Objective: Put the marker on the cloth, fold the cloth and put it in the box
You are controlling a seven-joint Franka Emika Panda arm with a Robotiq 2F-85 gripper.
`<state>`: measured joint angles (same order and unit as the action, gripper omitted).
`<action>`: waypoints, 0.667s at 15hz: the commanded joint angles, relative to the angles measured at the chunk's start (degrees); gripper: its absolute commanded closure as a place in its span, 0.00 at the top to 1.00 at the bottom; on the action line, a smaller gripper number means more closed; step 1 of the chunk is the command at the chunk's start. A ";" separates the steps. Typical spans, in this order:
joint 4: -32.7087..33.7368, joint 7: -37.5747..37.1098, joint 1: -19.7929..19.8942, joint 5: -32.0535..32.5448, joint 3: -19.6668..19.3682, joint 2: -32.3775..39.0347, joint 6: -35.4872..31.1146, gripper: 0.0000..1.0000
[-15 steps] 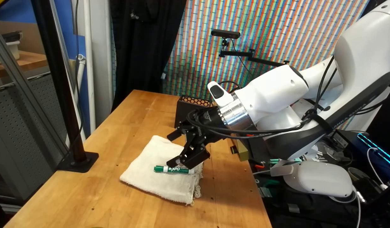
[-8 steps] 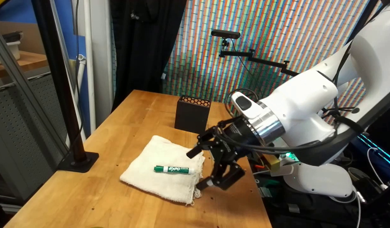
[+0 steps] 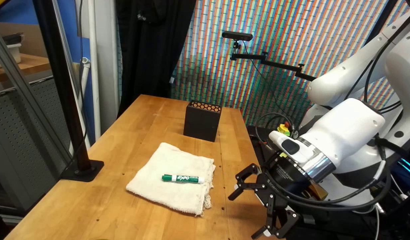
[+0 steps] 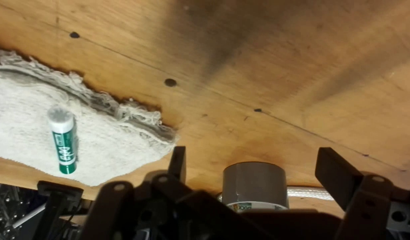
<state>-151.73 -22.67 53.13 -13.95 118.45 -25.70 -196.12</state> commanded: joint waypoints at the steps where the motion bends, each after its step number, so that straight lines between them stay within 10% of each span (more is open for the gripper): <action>1: 1.49 1.37 2.63 3.11 1.70 0.91 -1.59 1.00; 10: 4.39 0.20 8.93 6.72 4.07 -0.05 0.03 1.00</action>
<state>-147.35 -22.48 62.07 -7.22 122.52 -25.75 -196.08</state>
